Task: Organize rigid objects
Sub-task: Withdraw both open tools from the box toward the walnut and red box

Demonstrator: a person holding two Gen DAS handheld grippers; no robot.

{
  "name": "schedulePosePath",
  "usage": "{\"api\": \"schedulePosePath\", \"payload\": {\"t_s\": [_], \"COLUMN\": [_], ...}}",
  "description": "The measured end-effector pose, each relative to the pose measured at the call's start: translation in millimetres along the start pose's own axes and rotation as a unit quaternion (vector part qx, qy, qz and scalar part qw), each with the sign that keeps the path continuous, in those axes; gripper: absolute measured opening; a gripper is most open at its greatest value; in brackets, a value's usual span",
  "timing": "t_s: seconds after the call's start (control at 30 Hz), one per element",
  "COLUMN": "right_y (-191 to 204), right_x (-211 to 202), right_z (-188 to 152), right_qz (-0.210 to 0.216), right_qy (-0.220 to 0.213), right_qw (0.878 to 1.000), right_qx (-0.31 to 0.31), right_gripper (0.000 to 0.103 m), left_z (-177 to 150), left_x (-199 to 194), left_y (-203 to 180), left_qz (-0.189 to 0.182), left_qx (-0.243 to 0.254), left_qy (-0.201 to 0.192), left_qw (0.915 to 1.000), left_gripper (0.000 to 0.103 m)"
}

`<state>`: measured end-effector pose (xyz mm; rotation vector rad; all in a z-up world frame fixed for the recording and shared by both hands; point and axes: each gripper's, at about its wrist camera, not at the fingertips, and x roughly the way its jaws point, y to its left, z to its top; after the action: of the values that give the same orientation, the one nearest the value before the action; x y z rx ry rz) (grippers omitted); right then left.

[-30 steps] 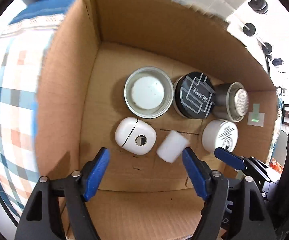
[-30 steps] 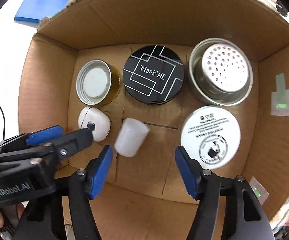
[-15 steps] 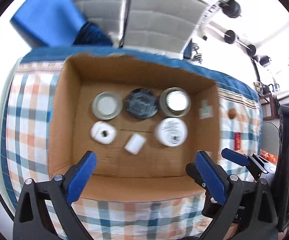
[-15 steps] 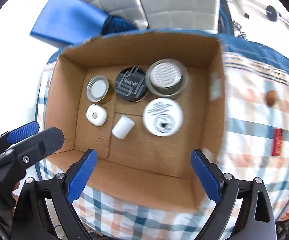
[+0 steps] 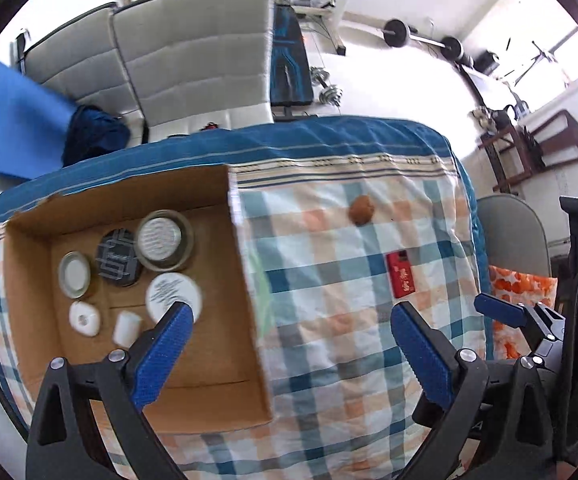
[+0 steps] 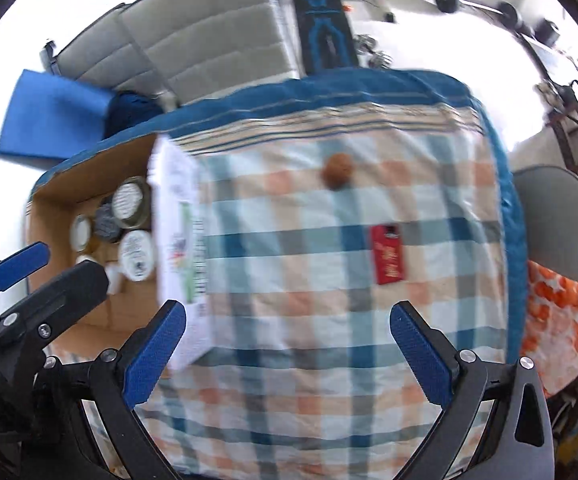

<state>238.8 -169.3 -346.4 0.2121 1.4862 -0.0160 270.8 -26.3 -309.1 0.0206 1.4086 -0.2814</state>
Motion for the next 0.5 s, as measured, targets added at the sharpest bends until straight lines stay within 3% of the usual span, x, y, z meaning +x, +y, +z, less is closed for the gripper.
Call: {"api": "schedulePosePath", "payload": {"t_s": [0.23, 0.5], "right_y": [-73.4, -105.0], "right_x": [36.3, 79.7], "right_z": [7.7, 18.4], "right_qz": [-0.022, -0.025], "right_qy": [0.033, 0.064], "right_qw": [0.999, 0.997], "right_qx": [0.036, 0.046], "right_gripper": [0.103, 0.103], "left_z": [18.3, 32.0], "left_x": [58.5, 110.5], "left_y": [-49.1, -60.5], "left_qz": [0.022, 0.042], "left_qx": [0.029, 0.028], "left_qy": [0.04, 0.08], "left_qw": [0.9985, 0.9955], "left_gripper": [0.101, 0.101]}}
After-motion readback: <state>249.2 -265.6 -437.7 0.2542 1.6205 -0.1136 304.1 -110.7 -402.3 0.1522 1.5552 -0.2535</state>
